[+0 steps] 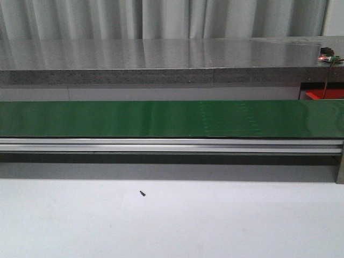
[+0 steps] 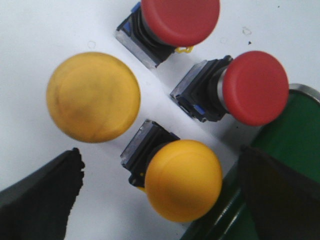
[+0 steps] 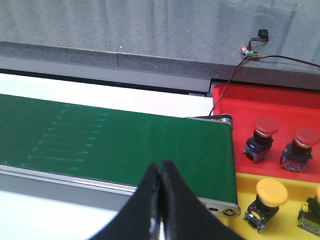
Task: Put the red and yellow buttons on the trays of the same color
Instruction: 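Lower the left gripper onto a yellow-capped button and grasp it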
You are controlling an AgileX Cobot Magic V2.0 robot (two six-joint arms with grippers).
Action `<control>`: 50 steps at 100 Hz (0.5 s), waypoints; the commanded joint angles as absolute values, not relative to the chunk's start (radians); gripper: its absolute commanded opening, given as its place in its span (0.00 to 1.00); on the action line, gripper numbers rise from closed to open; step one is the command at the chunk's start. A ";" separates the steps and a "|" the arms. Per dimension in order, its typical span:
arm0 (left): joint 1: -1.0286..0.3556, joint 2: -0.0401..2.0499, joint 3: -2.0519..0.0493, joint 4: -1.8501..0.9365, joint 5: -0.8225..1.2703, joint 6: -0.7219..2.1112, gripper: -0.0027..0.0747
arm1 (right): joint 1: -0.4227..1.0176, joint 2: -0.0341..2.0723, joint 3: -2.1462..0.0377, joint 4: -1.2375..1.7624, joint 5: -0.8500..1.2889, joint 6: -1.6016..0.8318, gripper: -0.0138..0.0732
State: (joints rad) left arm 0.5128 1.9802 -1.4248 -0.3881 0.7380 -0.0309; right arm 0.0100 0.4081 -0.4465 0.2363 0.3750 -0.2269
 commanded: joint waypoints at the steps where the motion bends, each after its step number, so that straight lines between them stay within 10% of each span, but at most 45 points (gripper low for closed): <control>1: 0.506 1.948 -1.457 -0.416 0.707 -0.044 0.81 | 0.013 0.412 -0.469 0.254 0.294 -0.237 0.02; 25: 0.499 1.963 -1.457 -0.418 0.687 -0.044 0.76 | 0.013 0.412 -0.469 0.257 0.294 -0.237 0.02; 50: 0.499 1.963 -1.457 -0.428 0.689 -0.044 0.46 | 0.013 0.412 -0.469 0.258 0.294 -0.237 0.02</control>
State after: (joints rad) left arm 0.5029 2.0167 -1.4267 -0.3990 0.7148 -0.0365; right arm 0.0100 0.4081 -0.4465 0.2445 0.3750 -0.2269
